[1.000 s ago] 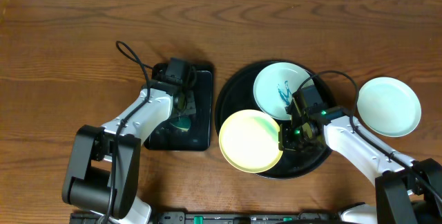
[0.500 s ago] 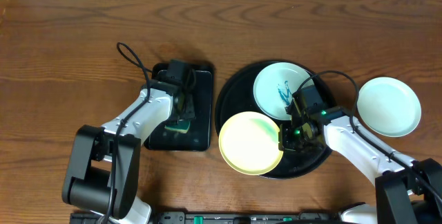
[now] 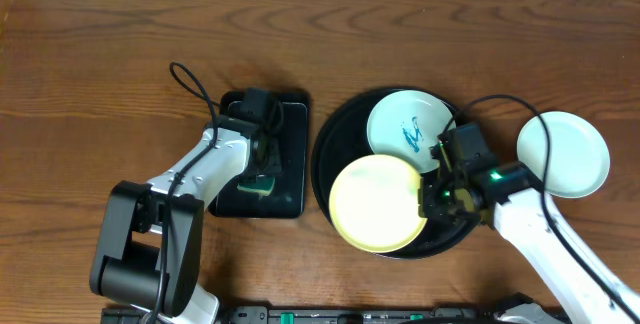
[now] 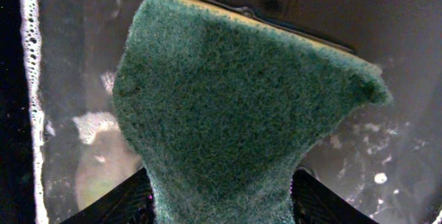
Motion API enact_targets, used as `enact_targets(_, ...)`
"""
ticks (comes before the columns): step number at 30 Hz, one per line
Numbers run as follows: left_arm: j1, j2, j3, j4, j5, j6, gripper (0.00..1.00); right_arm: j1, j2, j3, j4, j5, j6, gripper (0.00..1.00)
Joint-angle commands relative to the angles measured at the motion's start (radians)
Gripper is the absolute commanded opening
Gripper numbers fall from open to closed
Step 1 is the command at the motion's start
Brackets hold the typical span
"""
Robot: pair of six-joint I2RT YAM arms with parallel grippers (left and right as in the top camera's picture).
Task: Clean dirty plates on tray and stack at the side
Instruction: 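Tilt the yellow plate up with the right gripper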
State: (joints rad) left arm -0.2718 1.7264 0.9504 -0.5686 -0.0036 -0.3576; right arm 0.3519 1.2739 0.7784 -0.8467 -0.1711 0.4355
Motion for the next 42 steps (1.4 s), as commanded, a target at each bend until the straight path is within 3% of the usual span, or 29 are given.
enact_targets(1,0.003,0.002,0.014,-0.007,-0.008,0.009,0.61,0.009,-0.074,0.021,-0.023,0.186,-0.014,0.01)
enact_targets(8,0.003,0.002,0.014,-0.007,-0.008,0.009,0.62,0.009,-0.193,0.034,-0.024,0.426,-0.014,0.01)
enact_targets(26,0.003,0.002,0.014,-0.007,-0.008,0.009,0.62,0.018,-0.201,0.105,-0.019,0.602,-0.067,0.01)
enact_targets(42,0.003,0.002,0.014,0.001,-0.008,0.009,0.62,0.202,-0.200,0.112,0.040,0.887,-0.124,0.01)
